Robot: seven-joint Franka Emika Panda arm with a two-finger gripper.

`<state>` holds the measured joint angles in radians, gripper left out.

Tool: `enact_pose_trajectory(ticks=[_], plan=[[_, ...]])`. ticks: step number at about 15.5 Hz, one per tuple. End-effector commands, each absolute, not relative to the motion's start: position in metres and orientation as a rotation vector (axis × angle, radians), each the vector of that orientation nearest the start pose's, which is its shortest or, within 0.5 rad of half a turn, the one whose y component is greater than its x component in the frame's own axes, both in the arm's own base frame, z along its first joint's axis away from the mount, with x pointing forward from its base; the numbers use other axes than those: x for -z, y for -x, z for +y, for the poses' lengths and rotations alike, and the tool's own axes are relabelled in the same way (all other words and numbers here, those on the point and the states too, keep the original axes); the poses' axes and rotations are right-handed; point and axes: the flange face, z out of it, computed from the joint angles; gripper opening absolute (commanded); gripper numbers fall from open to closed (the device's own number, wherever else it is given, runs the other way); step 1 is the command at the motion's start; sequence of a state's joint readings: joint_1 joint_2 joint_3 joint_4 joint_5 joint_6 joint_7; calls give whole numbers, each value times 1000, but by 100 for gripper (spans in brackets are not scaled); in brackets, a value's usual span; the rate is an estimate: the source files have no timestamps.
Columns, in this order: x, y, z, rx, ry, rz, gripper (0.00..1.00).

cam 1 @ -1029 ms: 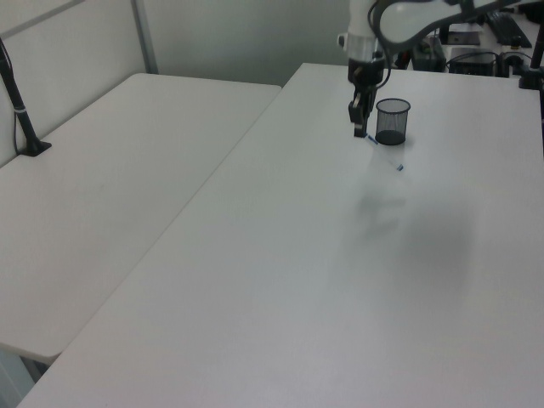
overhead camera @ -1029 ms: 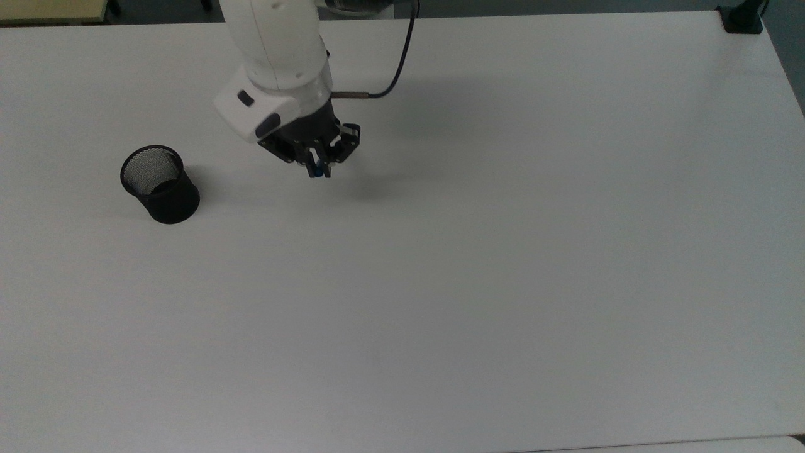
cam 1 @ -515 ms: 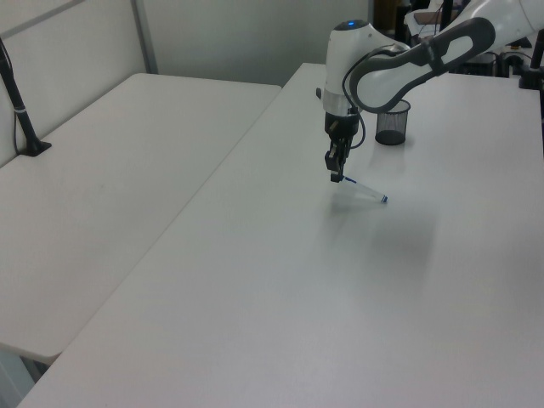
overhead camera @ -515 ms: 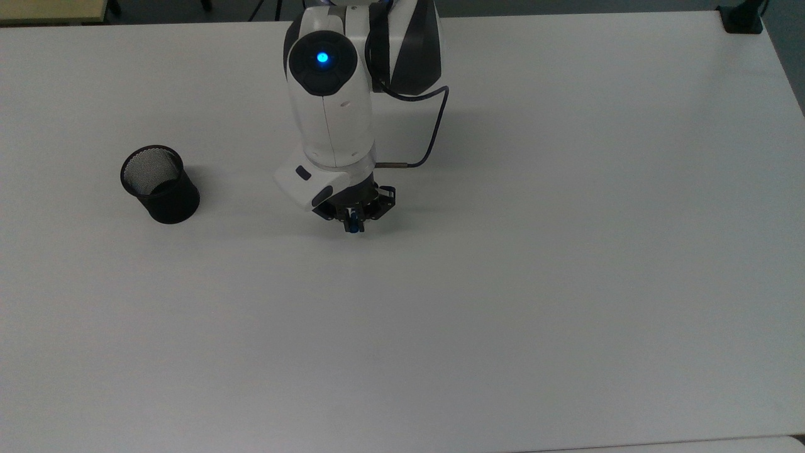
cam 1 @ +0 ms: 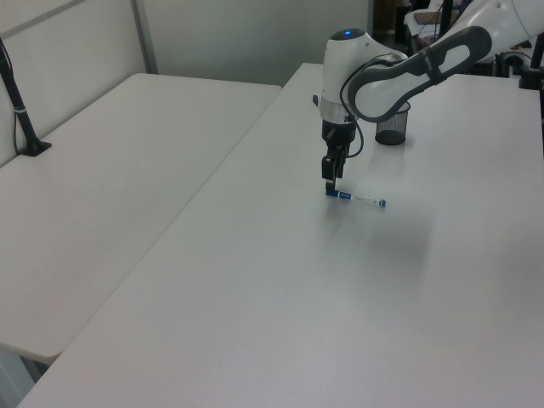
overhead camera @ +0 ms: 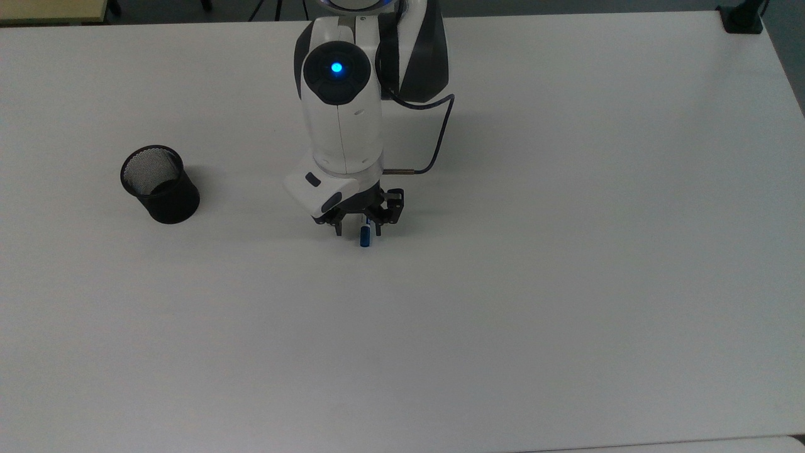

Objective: Remove the marker

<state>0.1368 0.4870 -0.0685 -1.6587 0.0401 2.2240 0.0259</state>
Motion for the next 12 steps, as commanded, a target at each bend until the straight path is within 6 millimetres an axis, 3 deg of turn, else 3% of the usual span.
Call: enact_pose_trajectory(ticks=[1, 7, 10, 12], plan=[[-399, -671, 47, 181, 3137, 42, 100], [-539, -617, 5, 201, 3115, 134, 100], [-588, -578, -14, 131, 3109, 187, 100], [-605, -558, -23, 68, 3102, 223, 100]])
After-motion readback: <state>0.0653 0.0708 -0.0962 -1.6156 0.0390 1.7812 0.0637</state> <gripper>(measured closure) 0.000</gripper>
